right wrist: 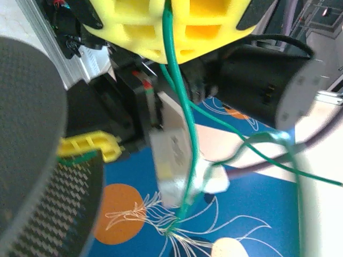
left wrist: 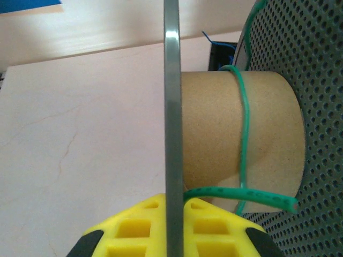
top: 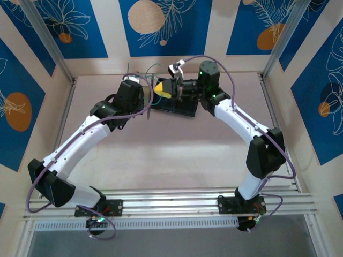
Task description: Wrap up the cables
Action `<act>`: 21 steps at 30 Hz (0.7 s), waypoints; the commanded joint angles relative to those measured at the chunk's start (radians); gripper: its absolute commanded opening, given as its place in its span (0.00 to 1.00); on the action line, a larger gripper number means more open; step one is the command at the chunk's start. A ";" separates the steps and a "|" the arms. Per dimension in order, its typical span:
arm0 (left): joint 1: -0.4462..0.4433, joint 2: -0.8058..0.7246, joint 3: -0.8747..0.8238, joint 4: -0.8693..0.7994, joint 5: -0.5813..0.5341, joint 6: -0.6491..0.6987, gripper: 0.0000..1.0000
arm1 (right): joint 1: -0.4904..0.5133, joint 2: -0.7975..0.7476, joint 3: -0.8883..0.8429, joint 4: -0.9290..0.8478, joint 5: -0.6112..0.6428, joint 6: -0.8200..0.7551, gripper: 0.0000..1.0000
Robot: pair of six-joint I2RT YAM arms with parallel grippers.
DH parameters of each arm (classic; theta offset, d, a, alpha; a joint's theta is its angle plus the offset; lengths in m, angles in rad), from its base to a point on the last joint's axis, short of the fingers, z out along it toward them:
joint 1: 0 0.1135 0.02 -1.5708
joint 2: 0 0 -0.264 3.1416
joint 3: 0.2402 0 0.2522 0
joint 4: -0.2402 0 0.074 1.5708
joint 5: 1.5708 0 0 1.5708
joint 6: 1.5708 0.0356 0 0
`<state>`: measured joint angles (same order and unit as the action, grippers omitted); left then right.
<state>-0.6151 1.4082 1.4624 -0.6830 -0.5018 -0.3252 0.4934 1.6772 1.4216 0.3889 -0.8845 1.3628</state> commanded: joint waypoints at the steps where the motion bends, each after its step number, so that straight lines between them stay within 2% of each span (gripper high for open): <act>1: 0.025 -0.012 0.057 0.037 -0.098 -0.120 0.00 | 0.037 -0.093 -0.085 0.127 0.045 0.056 0.00; 7: 0.123 -0.038 0.045 0.075 -0.020 -0.260 0.00 | 0.108 -0.175 -0.219 0.135 0.049 0.028 0.00; 12: 0.173 -0.034 0.070 0.100 0.047 -0.333 0.00 | 0.151 -0.201 -0.275 0.052 -0.028 -0.078 0.00; 15: 0.184 -0.024 0.092 0.102 0.072 -0.347 0.00 | 0.185 -0.217 -0.266 -0.113 -0.073 -0.230 0.00; 17: 0.194 -0.023 0.097 0.108 0.094 -0.353 0.00 | 0.197 -0.233 -0.249 -0.287 -0.084 -0.371 0.00; 21: 0.220 -0.035 0.107 0.107 0.118 -0.343 0.00 | 0.177 -0.313 -0.250 -0.652 -0.026 -0.642 0.00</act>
<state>-0.4286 1.4075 1.5143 -0.6796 -0.3958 -0.6323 0.6746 1.4521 1.1591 0.0589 -0.8803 0.9882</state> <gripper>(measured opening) 0.073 0.058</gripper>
